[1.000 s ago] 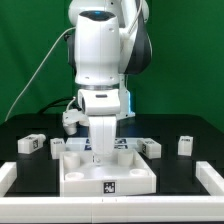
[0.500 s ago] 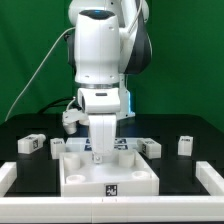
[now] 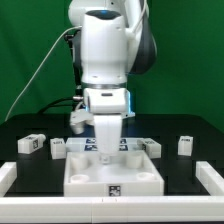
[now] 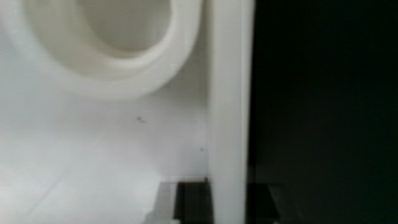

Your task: Assemble one leg

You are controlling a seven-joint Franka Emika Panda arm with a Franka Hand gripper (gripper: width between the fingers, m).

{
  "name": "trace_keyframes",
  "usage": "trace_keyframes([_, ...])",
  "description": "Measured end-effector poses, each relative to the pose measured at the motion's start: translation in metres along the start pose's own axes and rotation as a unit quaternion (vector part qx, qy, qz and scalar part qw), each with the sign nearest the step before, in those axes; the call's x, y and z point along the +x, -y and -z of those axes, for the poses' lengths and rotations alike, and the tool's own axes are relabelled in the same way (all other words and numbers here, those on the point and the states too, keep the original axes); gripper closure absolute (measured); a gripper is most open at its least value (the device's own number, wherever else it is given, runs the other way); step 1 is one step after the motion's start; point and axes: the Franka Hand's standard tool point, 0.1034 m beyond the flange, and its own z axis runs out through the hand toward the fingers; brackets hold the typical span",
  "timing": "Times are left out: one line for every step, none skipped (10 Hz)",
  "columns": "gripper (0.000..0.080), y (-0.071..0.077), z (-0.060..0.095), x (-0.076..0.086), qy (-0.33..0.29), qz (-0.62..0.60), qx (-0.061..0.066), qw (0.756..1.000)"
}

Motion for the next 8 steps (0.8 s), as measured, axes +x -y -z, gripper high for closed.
trace_keyframes([0.0742, -0.005, 0.001, 0.014, -0.002, -0.006, -0.002, 1.0])
trace_keyframes([0.0742, -0.01, 0.001, 0.025, -0.003, -0.01, -0.002, 1.0])
trace_keyframes([0.0742, -0.016, 0.001, 0.036, -0.004, -0.006, -0.003, 1.0])
trace_keyframes([0.0742, -0.024, 0.0, 0.045, -0.008, 0.0, -0.006, 1.0])
trace_keyframes([0.0742, -0.029, 0.0, 0.054, -0.012, -0.006, -0.009, 1.0])
trace_keyframes([0.0742, -0.034, 0.001, 0.063, -0.015, -0.005, -0.012, 1.0])
trace_keyframes([0.0742, -0.039, 0.002, 0.07, -0.017, 0.0, -0.016, 1.0])
trace_keyframes([0.0742, -0.041, 0.002, 0.073, -0.018, -0.004, -0.015, 1.0])
